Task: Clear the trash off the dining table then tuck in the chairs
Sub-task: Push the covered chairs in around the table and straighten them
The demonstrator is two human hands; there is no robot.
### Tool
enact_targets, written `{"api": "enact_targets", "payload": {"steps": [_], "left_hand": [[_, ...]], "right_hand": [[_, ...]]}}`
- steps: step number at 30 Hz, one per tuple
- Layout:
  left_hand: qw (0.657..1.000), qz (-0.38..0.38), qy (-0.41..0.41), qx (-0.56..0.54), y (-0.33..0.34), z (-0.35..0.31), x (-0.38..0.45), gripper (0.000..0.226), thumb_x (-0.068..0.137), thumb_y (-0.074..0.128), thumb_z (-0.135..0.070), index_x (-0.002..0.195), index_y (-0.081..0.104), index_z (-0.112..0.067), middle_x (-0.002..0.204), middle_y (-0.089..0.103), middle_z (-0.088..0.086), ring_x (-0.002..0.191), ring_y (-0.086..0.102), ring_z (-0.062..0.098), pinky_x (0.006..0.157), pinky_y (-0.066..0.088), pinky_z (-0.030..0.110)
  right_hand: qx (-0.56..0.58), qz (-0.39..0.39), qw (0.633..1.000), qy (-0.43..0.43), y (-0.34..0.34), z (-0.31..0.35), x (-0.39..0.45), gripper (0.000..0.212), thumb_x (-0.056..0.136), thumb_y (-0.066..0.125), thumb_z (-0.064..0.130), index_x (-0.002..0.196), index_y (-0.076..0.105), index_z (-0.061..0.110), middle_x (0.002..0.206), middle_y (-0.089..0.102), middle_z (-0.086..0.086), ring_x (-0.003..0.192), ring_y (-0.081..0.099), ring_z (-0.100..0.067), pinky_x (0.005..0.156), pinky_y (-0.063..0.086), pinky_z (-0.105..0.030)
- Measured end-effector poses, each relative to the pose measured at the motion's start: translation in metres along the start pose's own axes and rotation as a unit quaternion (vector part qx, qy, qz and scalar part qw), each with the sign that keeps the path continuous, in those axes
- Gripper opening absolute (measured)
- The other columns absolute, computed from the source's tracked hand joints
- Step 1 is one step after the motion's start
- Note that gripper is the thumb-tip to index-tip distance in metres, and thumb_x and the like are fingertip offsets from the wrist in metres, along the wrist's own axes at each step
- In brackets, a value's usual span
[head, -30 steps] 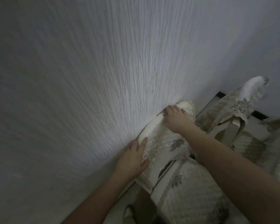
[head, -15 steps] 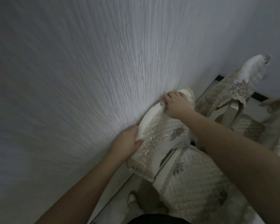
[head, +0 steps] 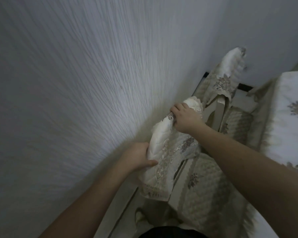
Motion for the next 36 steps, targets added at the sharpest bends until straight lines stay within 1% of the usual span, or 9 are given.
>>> {"api": "enact_targets", "payload": {"steps": [3,7,10,17,22,24,29,33,36], "left_hand": [[0.999,0.037,0.037,0.006,0.010,-0.022,0.001,0.054,0.068,0.074,-0.060,0.104,0.061,-0.022,0.098,0.066,-0.006,0.088,0.062,0.015,0.066,0.040,0.028],[0.996,0.054,0.068,-0.014,0.023,-0.045,-0.001,0.045,0.065,0.077,-0.060,0.087,0.056,-0.026,0.082,0.060,-0.015,0.074,0.056,0.007,0.057,0.039,0.023],[0.995,0.058,0.081,-0.017,0.031,-0.057,0.003,0.057,0.061,0.074,-0.066,0.095,0.063,-0.023,0.091,0.068,-0.011,0.080,0.062,0.009,0.069,0.052,0.031],[0.994,0.067,0.091,-0.004,0.032,-0.074,0.011,0.058,0.062,0.078,-0.061,0.099,0.065,-0.017,0.095,0.070,-0.004,0.086,0.065,0.014,0.072,0.051,0.031],[0.994,0.066,0.093,-0.008,0.026,-0.082,0.007,0.042,0.069,0.080,-0.050,0.090,0.059,-0.020,0.095,0.069,-0.001,0.087,0.065,0.017,0.057,0.034,0.019],[0.994,0.064,0.091,-0.011,0.026,-0.084,0.008,0.041,0.069,0.080,-0.049,0.087,0.053,-0.024,0.093,0.068,-0.002,0.084,0.064,0.015,0.056,0.032,0.018],[0.995,0.066,0.069,-0.018,0.032,-0.079,0.012,0.054,0.064,0.081,-0.056,0.093,0.060,-0.016,0.094,0.068,0.000,0.080,0.065,0.016,0.063,0.047,0.027],[0.994,0.062,0.083,-0.022,0.034,-0.081,0.012,0.055,0.064,0.081,-0.056,0.096,0.062,-0.015,0.095,0.069,-0.001,0.085,0.065,0.016,0.065,0.046,0.026],[0.994,0.066,0.082,-0.020,0.037,-0.081,0.013,0.060,0.062,0.080,-0.059,0.101,0.063,-0.015,0.098,0.069,-0.003,0.089,0.065,0.015,0.072,0.051,0.029]], "right_hand": [[0.006,-0.010,1.000,0.015,-0.001,-0.010,-0.019,0.040,0.075,0.053,0.020,0.114,0.053,0.010,0.116,0.051,-0.010,0.110,0.046,-0.032,0.087,0.046,-0.044],[0.019,-0.008,0.999,0.037,-0.002,-0.026,-0.042,0.041,0.073,0.048,0.022,0.111,0.055,0.010,0.115,0.053,-0.010,0.108,0.047,-0.031,0.085,0.047,-0.046],[0.013,-0.010,0.998,0.067,-0.006,-0.039,-0.056,0.043,0.081,0.051,0.016,0.123,0.051,0.011,0.127,0.049,-0.009,0.120,0.043,-0.029,0.092,0.045,-0.043],[0.037,0.025,0.994,0.100,-0.007,-0.052,-0.060,0.042,0.087,0.047,0.012,0.129,0.047,0.010,0.134,0.043,-0.010,0.127,0.037,-0.029,0.100,0.039,-0.042],[0.056,0.026,0.993,0.099,-0.008,-0.054,-0.060,0.046,0.084,0.051,0.009,0.129,0.048,0.009,0.133,0.044,-0.011,0.126,0.037,-0.030,0.102,0.037,-0.040],[0.056,0.029,0.993,0.103,-0.009,-0.057,-0.059,0.046,0.084,0.050,0.009,0.130,0.047,0.009,0.133,0.044,-0.011,0.126,0.037,-0.030,0.102,0.035,-0.038],[0.060,0.020,0.992,0.105,-0.009,-0.058,-0.060,0.044,0.084,0.049,0.006,0.128,0.048,0.006,0.130,0.045,-0.013,0.124,0.039,-0.031,0.102,0.033,-0.037],[0.067,-0.001,0.992,0.108,-0.011,-0.056,-0.064,0.042,0.085,0.046,0.004,0.127,0.048,0.005,0.132,0.044,-0.013,0.125,0.038,-0.030,0.101,0.033,-0.035],[0.063,-0.006,0.992,0.108,-0.011,-0.058,-0.066,0.040,0.087,0.045,0.004,0.128,0.048,0.006,0.135,0.043,-0.012,0.128,0.036,-0.027,0.099,0.031,-0.031]]}}
Point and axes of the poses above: each hand's wrist, its own x-axis towards the middle knuckle, its own y-axis out of the palm, z = x × y, the point moved 10 cm from there along x, towards the middle knuckle
